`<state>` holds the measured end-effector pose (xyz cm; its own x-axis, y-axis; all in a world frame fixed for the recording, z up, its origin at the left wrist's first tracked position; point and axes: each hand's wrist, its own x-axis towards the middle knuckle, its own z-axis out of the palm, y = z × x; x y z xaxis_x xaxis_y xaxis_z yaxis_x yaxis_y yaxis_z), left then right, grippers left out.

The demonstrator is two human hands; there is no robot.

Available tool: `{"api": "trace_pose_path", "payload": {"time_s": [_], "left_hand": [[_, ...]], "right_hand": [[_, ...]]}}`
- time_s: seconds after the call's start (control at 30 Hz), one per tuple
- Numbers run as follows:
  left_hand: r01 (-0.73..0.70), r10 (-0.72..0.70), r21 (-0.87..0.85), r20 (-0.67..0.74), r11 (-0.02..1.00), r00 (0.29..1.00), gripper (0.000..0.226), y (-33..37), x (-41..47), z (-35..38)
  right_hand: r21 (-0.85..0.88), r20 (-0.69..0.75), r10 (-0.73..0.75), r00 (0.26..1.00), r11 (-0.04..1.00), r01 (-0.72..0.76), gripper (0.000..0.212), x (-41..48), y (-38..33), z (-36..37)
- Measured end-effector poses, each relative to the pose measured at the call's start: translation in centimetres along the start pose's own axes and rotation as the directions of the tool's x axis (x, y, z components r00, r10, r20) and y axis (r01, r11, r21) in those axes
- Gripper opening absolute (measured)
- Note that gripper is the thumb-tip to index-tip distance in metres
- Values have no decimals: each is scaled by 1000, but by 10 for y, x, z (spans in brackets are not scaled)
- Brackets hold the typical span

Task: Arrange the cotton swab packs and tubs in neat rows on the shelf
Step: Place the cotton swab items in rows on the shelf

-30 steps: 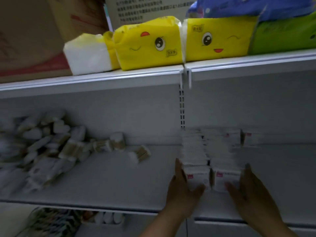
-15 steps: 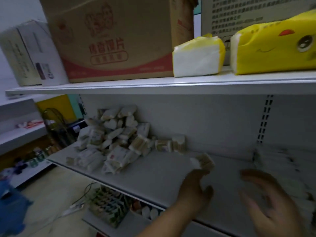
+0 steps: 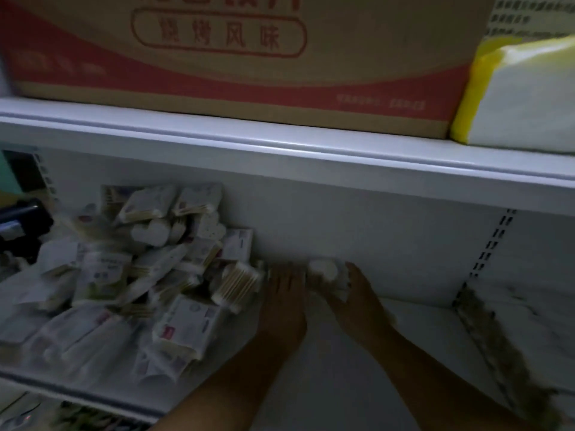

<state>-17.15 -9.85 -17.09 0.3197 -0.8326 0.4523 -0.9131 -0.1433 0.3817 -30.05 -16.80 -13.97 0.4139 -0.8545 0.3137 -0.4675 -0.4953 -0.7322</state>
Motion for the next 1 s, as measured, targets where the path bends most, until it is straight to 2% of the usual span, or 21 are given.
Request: {"api": "trace_pose_path", "payload": {"time_s": [0.07, 0.17, 0.23, 0.33, 0.4, 0.43, 0.47, 0.5, 0.53, 0.57, 0.6, 0.63, 0.67, 0.73, 0.77, 0.8, 0.87, 0.93, 0.97, 1.0], "left_hand": [[-44, 35, 120, 72, 992, 997, 58, -2, 12, 4], [-30, 6, 242, 100, 970, 995, 53, -9, 27, 14], [-18, -5, 263, 87, 965, 996, 50, -11, 30, 16], [-69, 69, 306, 12, 950, 998, 33, -13, 30, 10], [-115, 113, 232, 20, 966, 993, 20, -16, 27, 10], [-134, 129, 129, 48, 982, 990, 21, -16, 25, 10], [-126, 129, -44, 63, 991, 990, 25, -13, 21, 9], [-58, 91, -305, 97, 951, 991, 32, -4, 17, 2], [84, 19, -585, 169, 807, 985, 38, 9, 11, -10], [255, -54, -773, 276, 580, 960, 39, 25, 4, -22], [404, -95, -844, 397, 353, 913, 36, 41, -2, -31], [522, -81, -832, 517, 186, 852, 30, 56, -10, -38], [601, -53, -795, 599, 83, 799, 26, 72, -18, -43], [668, 17, -744, 667, -13, 745, 26, 107, -33, -53], [685, 64, -727, 683, -34, 728, 28, 126, -40, -56], [706, 119, -707, 698, -49, 707, 33, 145, -47, -55], [753, 242, -653, 720, -80, 651, 47, 184, -64, -52], [795, 352, -600, 726, -95, 590, 53, 226, -84, -45], [811, 401, -579, 726, -83, 559, 53, 247, -95, -40], [824, 446, -564, 725, -53, 525, 54, 268, -107, -37]], "right_hand": [[27, -42, 51, 998, 998, -50, 42, 4, -10, 14], [68, -91, 186, 978, 981, -180, 46, 12, -14, 28], [130, -137, 246, 959, 965, -229, 40, 17, -12, 34], [233, -207, 286, 935, 943, -237, 41, 12, -19, 25], [431, -236, 332, 913, 878, -208, 35, -1, -27, 2], [524, -228, 351, 908, 830, -190, 35, -9, -26, -13], [598, -224, 378, 898, 781, -180, 36, -20, -29, -30], [639, -215, 387, 897, 750, -170, 35, -33, -26, -49], [684, -213, 402, 891, 713, -158, 33, -47, -27, -68], [716, -207, 398, 894, 684, -139, 33, -60, -24, -85], [754, -185, 418, 889, 640, -144, 30, -75, -27, -100], [803, -149, 433, 889, 577, -146, 27, -90, -21, -113], [862, -94, 454, 886, 483, -156, 29, -105, -20, -125], [954, 37, 458, 888, 250, -168, 63, -133, -11, -144], [969, 75, 475, 876, 171, -176, 79, -145, 0, -152], [976, 111, 496, 861, 109, -189, 85, -158, 4, -162], [982, 124, 526, 841, 55, -179, 75, -184, 15, -185], [987, 133, 548, 826, 2, -160, 49, -213, 24, -214], [990, 129, 570, 812, -29, -137, 37, -230, 33, -228], [991, 129, 591, 796, -56, -119, 36, -246, 39, -243]]}}
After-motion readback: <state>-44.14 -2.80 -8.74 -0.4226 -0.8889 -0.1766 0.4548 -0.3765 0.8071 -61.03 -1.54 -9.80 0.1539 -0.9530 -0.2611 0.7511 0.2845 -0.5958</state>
